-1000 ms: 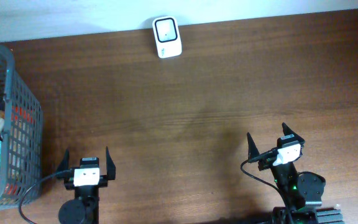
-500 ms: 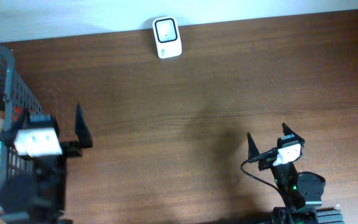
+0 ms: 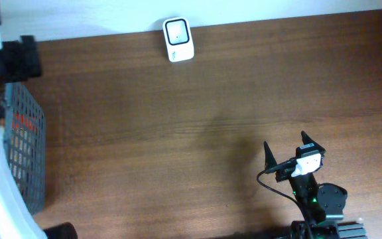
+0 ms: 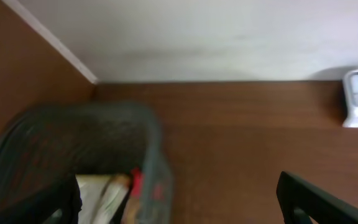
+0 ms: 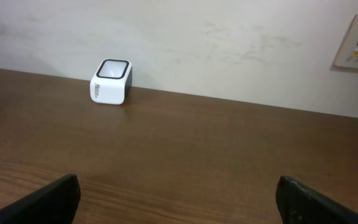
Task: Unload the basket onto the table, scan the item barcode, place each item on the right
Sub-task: 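Reach the left gripper into the grey basket and grasp the spaghetti pack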
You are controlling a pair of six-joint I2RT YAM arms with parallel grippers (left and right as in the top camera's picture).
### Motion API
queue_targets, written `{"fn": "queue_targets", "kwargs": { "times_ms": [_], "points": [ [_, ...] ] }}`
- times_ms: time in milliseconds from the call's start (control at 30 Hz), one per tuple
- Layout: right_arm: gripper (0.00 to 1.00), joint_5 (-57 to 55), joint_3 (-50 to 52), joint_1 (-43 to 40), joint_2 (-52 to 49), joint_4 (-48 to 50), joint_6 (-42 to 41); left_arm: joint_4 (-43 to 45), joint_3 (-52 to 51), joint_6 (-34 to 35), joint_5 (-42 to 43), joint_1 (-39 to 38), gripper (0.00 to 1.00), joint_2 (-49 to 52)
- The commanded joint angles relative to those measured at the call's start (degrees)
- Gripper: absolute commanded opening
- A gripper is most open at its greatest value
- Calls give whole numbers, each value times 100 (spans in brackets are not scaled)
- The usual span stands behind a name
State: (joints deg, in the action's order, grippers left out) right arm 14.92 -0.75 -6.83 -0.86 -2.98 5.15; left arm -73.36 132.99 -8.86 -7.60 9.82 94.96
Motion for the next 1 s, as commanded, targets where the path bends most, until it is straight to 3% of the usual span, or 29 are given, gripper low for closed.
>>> {"fn": "queue_targets", "kwargs": {
  "times_ms": [0,100,233,300,367,600,733,767,867,967],
  "points": [
    [99,-9,44,-33,39,-4,22,-221,136,710,57,1239,99,219],
    [99,-9,44,-33,39,-4,20,-476,96,826,855,2586,99,437],
    [99,-11,44,-33,42,-4,20,-605,-496,385,1674,3272,99,702],
    [99,-11,44,-33,42,-4,20,-400,-1279,-391,2312,3392,99,737],
    [99,-9,44,-33,39,-4,20,-72,-2079,-776,2347,3390,99,737],
    [99,-11,44,-33,42,-4,20,1891,-4074,-848,2328,3423,99,739],
    [99,-11,44,-33,39,-4,20,2260,-4562,-1287,2328,3423,99,977],
    [99,-11,44,-33,39,-4,20,2260,-4618,-1366,2326,3423,96,1102],
    [99,-11,44,-33,39,-4,22,2435,-4673,-1403,2328,3423,76,1655],
    [99,-9,44,-33,39,-4,22,2496,-4671,-1405,2328,3418,72,2065]
  ]
}}
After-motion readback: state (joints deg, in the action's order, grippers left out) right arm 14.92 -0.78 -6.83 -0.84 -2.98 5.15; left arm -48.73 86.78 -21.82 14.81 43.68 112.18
